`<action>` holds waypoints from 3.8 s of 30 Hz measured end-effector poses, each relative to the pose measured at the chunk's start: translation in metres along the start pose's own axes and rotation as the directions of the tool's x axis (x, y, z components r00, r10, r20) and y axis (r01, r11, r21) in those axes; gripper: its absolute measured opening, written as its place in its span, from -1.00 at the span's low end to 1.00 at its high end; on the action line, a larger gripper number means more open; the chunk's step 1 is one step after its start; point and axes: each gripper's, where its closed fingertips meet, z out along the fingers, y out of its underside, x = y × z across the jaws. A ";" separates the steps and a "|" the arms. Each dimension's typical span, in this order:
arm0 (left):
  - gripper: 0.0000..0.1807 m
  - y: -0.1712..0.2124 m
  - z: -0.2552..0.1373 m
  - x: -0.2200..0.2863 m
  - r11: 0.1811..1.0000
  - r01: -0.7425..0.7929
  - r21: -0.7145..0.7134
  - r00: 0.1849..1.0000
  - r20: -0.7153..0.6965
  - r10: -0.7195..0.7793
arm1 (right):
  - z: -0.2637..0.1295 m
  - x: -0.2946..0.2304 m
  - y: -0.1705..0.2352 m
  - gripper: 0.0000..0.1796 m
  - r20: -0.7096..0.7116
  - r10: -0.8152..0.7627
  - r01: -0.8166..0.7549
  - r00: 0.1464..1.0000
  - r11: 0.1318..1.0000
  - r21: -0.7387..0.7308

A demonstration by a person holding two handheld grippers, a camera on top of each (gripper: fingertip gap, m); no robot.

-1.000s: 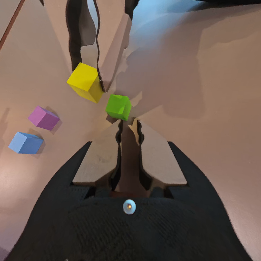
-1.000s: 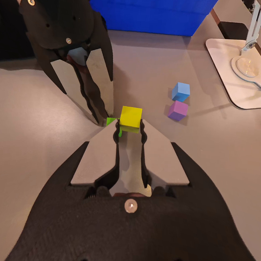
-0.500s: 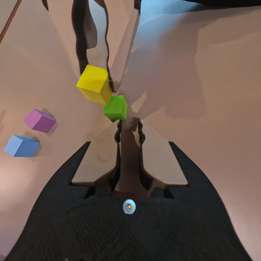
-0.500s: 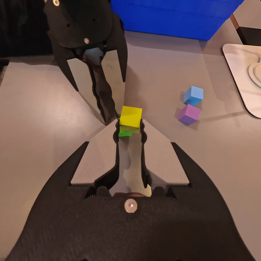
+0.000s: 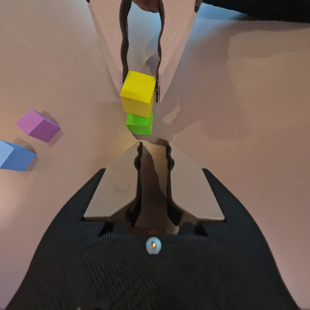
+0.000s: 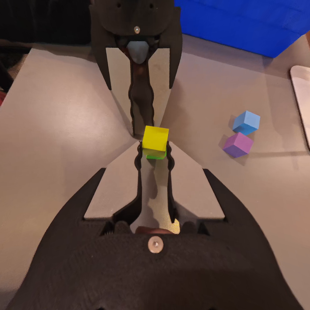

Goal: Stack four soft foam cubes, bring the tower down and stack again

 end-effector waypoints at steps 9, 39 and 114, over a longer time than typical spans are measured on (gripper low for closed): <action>-0.78 -0.001 0.001 0.004 1.000 -0.018 0.000 1.000 -0.002 0.018 | -0.006 0.000 -0.008 -0.71 0.215 0.056 -0.065 0.975 0.997 0.038; -0.86 -0.001 0.002 0.008 0.998 -0.058 -0.001 0.998 0.021 0.058 | 0.010 0.002 0.004 -0.72 0.146 0.006 -0.001 0.989 0.999 -0.037; -0.87 -0.003 0.002 0.009 0.996 -0.087 -0.002 0.995 0.050 0.087 | -0.012 0.043 -0.024 -0.72 -0.122 0.212 -0.171 0.970 0.944 0.281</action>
